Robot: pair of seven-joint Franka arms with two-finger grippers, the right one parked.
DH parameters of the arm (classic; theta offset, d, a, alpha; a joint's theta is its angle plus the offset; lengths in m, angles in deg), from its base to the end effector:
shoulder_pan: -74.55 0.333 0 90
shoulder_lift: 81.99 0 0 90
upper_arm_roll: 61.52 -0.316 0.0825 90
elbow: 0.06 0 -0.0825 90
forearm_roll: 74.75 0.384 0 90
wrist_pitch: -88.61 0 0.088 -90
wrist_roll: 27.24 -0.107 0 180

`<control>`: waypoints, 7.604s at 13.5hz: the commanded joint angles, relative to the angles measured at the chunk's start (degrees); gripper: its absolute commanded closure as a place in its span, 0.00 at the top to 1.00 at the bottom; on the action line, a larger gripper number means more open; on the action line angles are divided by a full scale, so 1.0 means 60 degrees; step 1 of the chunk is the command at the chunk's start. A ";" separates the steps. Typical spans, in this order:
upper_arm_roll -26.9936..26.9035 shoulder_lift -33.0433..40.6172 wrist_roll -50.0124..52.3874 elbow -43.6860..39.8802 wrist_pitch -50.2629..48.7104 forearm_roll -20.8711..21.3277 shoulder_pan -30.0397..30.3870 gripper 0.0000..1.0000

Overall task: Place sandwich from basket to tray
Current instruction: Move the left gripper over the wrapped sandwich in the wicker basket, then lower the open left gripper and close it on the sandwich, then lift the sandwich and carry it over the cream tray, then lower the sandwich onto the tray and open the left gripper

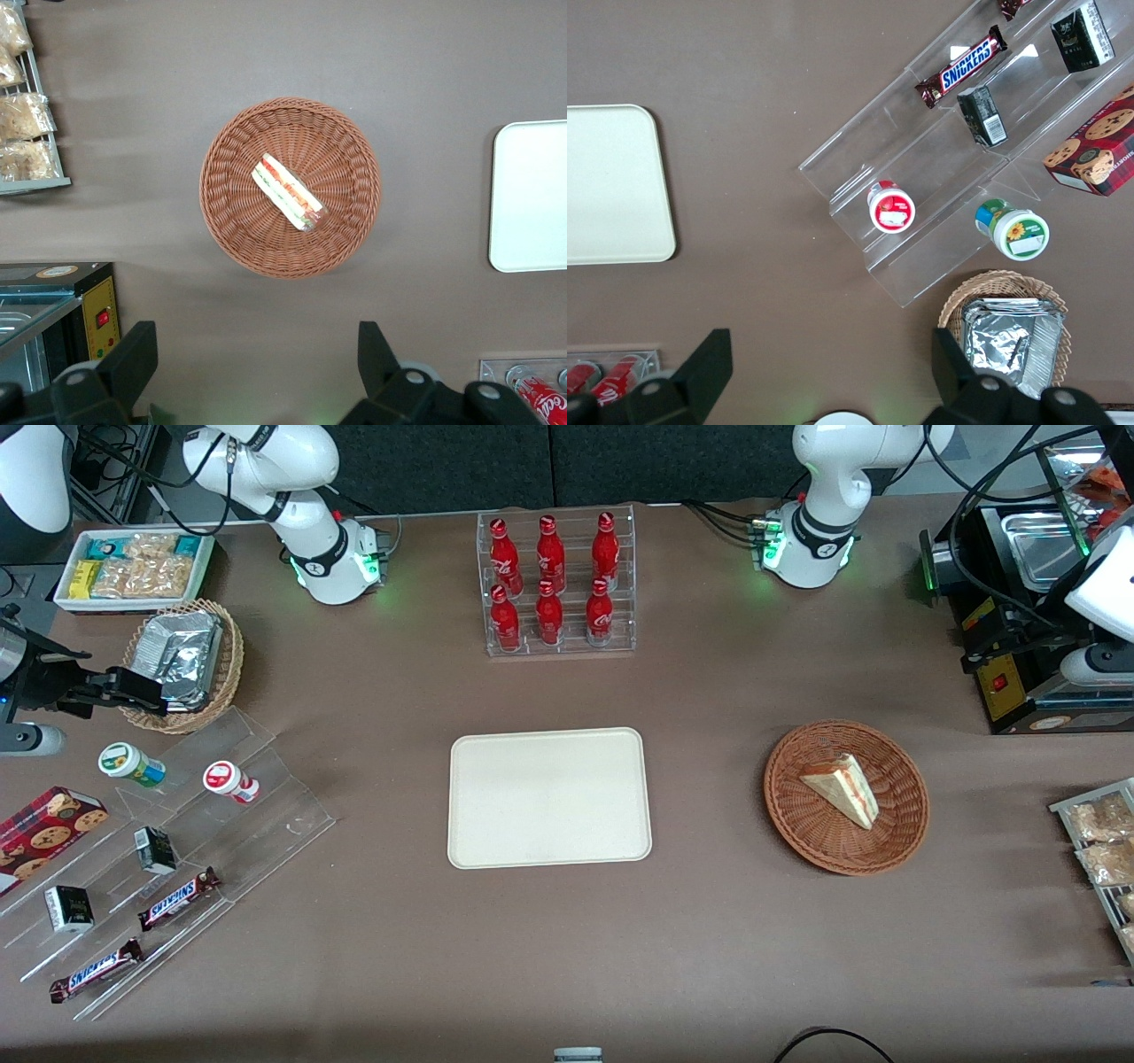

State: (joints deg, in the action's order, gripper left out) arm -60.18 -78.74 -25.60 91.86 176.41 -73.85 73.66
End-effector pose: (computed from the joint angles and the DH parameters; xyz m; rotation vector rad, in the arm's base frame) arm 0.5325 -0.0194 0.6362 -3.1239 0.0153 0.0228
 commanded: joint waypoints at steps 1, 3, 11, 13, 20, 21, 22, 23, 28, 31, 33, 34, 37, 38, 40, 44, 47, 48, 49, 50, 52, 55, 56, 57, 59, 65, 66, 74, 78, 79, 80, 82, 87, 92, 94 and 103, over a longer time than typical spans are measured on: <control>-0.0077 -0.0276 0.0444 -0.0349 -0.0380 -0.0091 -0.0041 1.00; -0.0106 -0.0654 0.0679 -0.0320 -0.0818 0.0039 -0.0041 1.00; -0.0077 -0.2093 0.5595 0.1052 0.0828 -0.0077 -0.0099 1.00; -0.0048 -0.2282 0.7147 0.1844 0.2381 -0.0077 -0.0158 1.00; 0.0039 -0.3674 0.9012 0.2403 0.4699 -0.0121 -0.0363 1.00; 0.0185 -0.3820 0.9189 0.2491 0.4993 -0.0121 -0.0348 1.00; 0.0201 -0.3996 0.9365 0.2536 0.5155 -0.0121 -0.0363 1.00; 0.0201 -0.4084 0.9410 0.2594 0.5258 -0.0107 -0.0363 1.00; 0.0201 -0.3983 0.9396 0.3984 0.6736 -0.0004 -0.0334 1.00; 0.0201 -0.4085 0.9396 0.4483 0.7439 0.0011 -0.0334 1.00; 0.0201 -0.4115 0.9366 0.4704 0.7690 0.0055 -0.0319 1.00; 0.0201 -0.4100 0.9366 0.4617 0.7604 0.0055 -0.0304 1.00; 0.0201 -0.4042 0.9381 0.4223 0.7093 0.0040 -0.0290 1.00; 0.0201 -0.3998 0.9381 0.3945 0.6684 0.0026 -0.0275 1.00; 0.0201 -0.3939 0.9308 0.3228 0.5733 -0.0033 -0.0202 1.00; 0.0187 -0.3953 0.9249 0.3151 0.5523 -0.0063 -0.0202 1.00; 0.0201 -0.4041 0.9264 0.3341 0.5785 -0.0063 -0.0202 1.00; 0.0201 -0.4056 0.9264 0.3588 0.5961 -0.0063 -0.0216 1.00; 0.0187 -0.4056 0.9264 0.3823 0.6209 -0.0063 -0.0231 1.00; 0.0186 -0.4070 0.9264 0.4057 0.6356 -0.0034 -0.0231 1.00; 0.0201 -0.4085 0.9264 0.4322 0.6649 0.0025 -0.0231 1.00; 0.0186 -0.4056 0.9351 0.4265 0.6666 0.0040 -0.0260 0.24; 0.0186 -0.3969 0.9395 0.4178 0.6607 0.0040 -0.0260 0.11; 0.0201 -0.3925 0.9396 0.3945 0.6244 0.0040 -0.0275 0.09; 0.0230 -0.3764 0.9410 0.3054 0.4973 0.0011 -0.0348 0.09; 0.2277 -0.3792 1.0111 -0.0624 0.0824 -0.0106 -0.0348 0.09; 0.2789 -0.3807 1.0360 -0.0961 0.0734 -0.0106 -0.0348 0.09; 0.6628 -0.5458 0.9587 -0.1797 0.1697 0.1004 -0.0493 0.09; 0.6588 -0.7099 0.9498 -0.3436 0.2211 0.2321 -0.2044 0.09; 0.6588 -0.7538 0.9513 -0.3745 0.2560 0.2688 -0.2395 0.09; 0.6501 -0.7876 0.9513 -0.3878 0.2897 0.3068 -0.2660 0.09; 0.6398 -0.8317 0.9498 -0.3880 0.3425 0.3729 -0.3028 0.09; 0.6033 -0.9533 0.9527 -0.4026 0.4218 0.4639 -0.3439 0.12; 0.5374 -0.9930 0.9863 -0.4012 0.4774 0.4654 -0.3964 0.14; 0.5036 -0.9945 1.0170 -0.4012 0.4936 0.4640 -0.4171 0.21; 0.5093 -0.8615 1.0509 -0.3895 0.3476 0.4493 -0.3588 0.98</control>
State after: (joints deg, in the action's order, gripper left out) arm -29.35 -135.37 36.56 67.53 201.80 -46.83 50.55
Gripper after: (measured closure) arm 0.044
